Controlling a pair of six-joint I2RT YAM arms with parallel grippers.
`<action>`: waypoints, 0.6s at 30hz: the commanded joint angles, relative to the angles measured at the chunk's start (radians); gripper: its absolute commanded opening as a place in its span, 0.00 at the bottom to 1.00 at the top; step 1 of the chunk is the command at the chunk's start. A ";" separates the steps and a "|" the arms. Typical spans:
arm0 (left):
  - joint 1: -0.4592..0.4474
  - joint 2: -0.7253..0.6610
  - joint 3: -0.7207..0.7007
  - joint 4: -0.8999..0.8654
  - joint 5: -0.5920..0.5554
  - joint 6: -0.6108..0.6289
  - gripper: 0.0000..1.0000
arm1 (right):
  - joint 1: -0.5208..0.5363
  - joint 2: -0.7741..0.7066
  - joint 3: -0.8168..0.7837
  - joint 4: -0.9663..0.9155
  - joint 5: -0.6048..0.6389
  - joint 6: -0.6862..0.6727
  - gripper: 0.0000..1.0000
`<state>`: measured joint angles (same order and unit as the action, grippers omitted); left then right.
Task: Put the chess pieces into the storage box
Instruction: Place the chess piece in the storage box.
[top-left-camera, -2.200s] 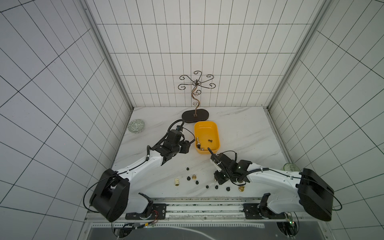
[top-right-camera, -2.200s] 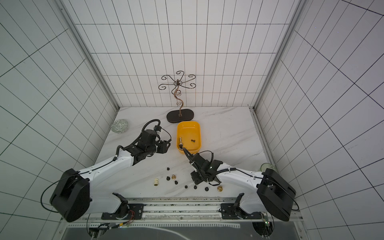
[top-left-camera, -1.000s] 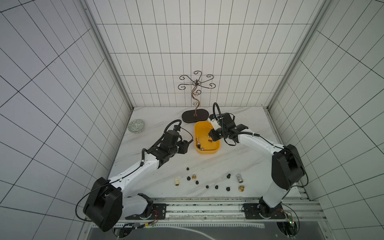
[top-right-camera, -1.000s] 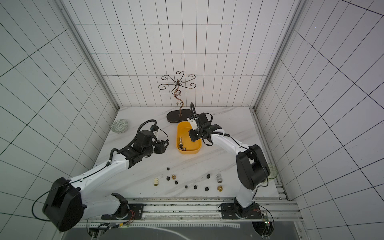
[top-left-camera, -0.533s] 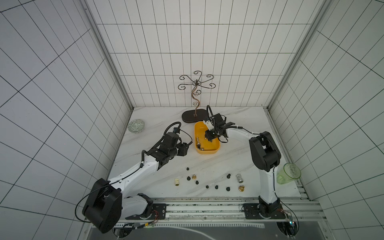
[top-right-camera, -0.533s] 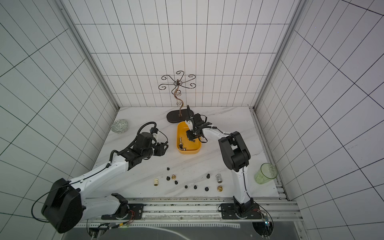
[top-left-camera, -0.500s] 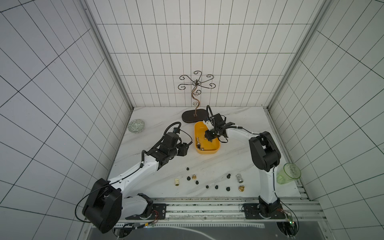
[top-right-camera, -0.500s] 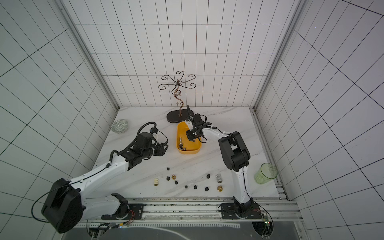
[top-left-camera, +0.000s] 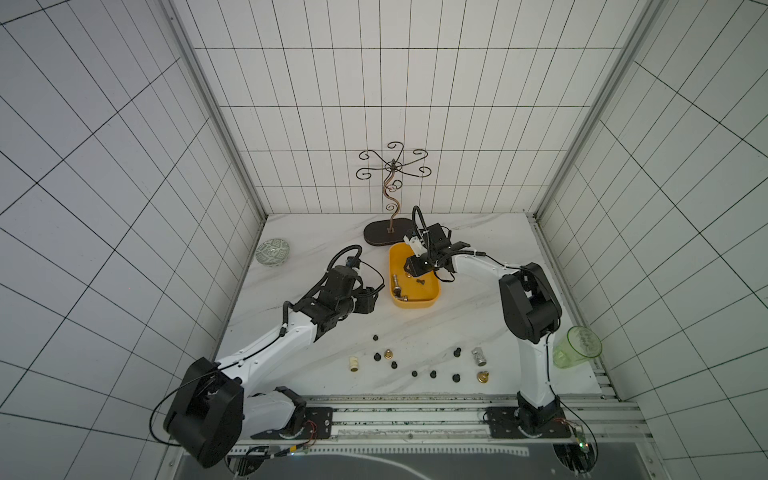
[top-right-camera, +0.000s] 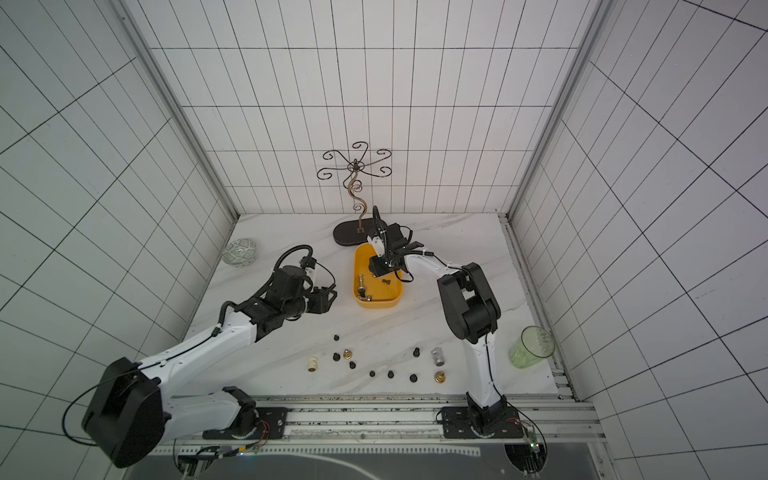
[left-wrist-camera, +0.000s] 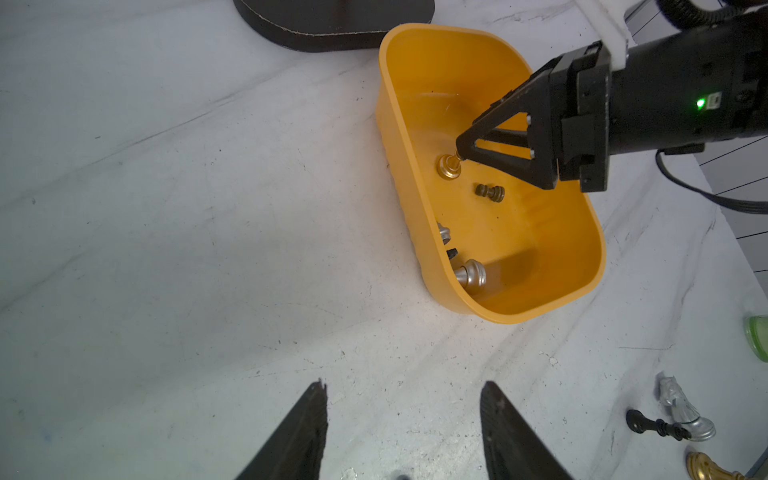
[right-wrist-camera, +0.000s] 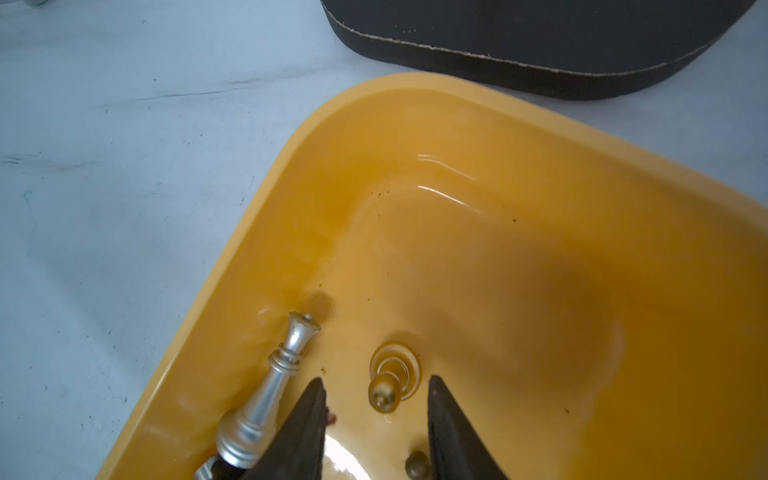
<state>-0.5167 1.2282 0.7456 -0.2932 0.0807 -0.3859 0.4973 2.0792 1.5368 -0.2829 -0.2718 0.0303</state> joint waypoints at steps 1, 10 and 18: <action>0.004 -0.024 -0.017 -0.012 0.014 -0.004 0.58 | -0.001 -0.087 0.098 -0.006 -0.020 -0.012 0.42; -0.008 -0.053 -0.035 -0.082 -0.012 0.016 0.58 | 0.000 -0.317 -0.055 0.039 -0.036 0.007 0.43; -0.091 -0.022 -0.045 -0.104 -0.050 -0.004 0.58 | 0.000 -0.533 -0.326 0.080 -0.050 0.048 0.43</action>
<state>-0.5781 1.1934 0.7082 -0.3851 0.0624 -0.3786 0.4973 1.5818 1.3357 -0.1955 -0.3054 0.0612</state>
